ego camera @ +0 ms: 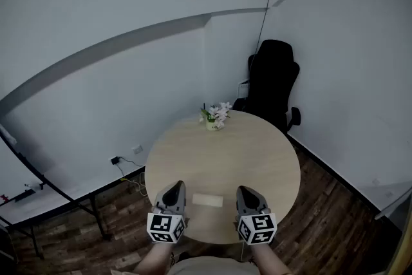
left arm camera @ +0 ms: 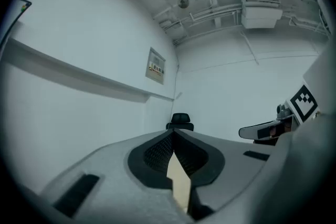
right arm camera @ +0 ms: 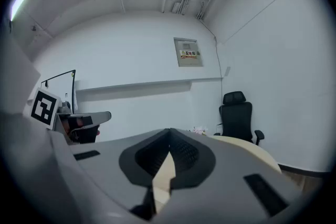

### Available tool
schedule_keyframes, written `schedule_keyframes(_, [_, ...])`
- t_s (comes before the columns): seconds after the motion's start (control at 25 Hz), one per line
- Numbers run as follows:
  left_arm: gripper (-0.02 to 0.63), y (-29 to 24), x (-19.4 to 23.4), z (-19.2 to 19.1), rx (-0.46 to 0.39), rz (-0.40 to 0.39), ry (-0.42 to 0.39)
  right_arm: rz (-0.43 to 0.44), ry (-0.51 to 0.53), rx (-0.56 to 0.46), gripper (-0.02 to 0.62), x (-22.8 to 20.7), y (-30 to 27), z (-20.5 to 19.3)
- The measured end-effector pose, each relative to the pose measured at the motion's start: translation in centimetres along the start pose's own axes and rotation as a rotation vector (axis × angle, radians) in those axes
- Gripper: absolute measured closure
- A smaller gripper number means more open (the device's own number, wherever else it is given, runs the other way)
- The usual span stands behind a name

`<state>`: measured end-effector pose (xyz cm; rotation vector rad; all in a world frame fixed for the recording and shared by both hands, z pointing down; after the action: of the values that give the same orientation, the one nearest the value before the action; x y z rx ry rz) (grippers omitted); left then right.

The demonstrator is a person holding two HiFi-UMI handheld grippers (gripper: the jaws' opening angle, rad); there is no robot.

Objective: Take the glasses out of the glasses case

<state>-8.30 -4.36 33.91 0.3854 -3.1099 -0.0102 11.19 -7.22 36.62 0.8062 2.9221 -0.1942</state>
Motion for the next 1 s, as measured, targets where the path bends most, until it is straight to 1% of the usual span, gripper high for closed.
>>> schedule_keyframes(0.12, [0.597,-0.2,-0.5,0.4,0.027,-0.015,-0.004,0.013,0.002,0.009,0.581,0.8,0.2,0.3])
schedule_keyframes(0.24, [0.597,-0.6,-0.1,1.4,0.016,-0.033,-0.03,0.012,0.001,0.012,0.582,1.5,-0.4,0.6])
schedule_keyframes(0.32, [0.597,-1.0,0.5,1.5,0.01,-0.043,-0.04,0.002,0.004,0.009,0.583,1.9,-0.9,0.8])
schedule_keyframes(0.48, [0.597,-1.9,1.5,1.0,0.021,-0.073,-0.034,-0.028,-0.021,-0.005,0.582,2.4,-1.9,1.0])
schedule_keyframes(0.68, [0.597,-2.2,3.0,0.1,0.054,-0.075,-0.044,-0.072,-0.027,-0.006,0.581,3.0,-2.5,1.3])
schedule_keyframes(0.84, [0.597,-2.3,3.3,-0.3,0.046,-0.098,-0.03,-0.094,-0.027,0.0,0.581,3.1,-2.8,1.0])
schedule_keyframes(1.0, [0.597,-2.0,3.4,-0.2,0.03,-0.108,-0.033,-0.105,-0.02,0.005,0.583,3.5,-2.6,0.8])
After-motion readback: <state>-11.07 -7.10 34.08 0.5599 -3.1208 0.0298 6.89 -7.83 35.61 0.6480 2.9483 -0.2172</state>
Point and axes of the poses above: the fingertips, and each gripper's own axes: y backward along the fingers, x to its left, z out of its top, the point moved 1 cm from there along y, backward along the fingers, and after that the axes turned 2 degrees about -z, right-handed, at the moved point
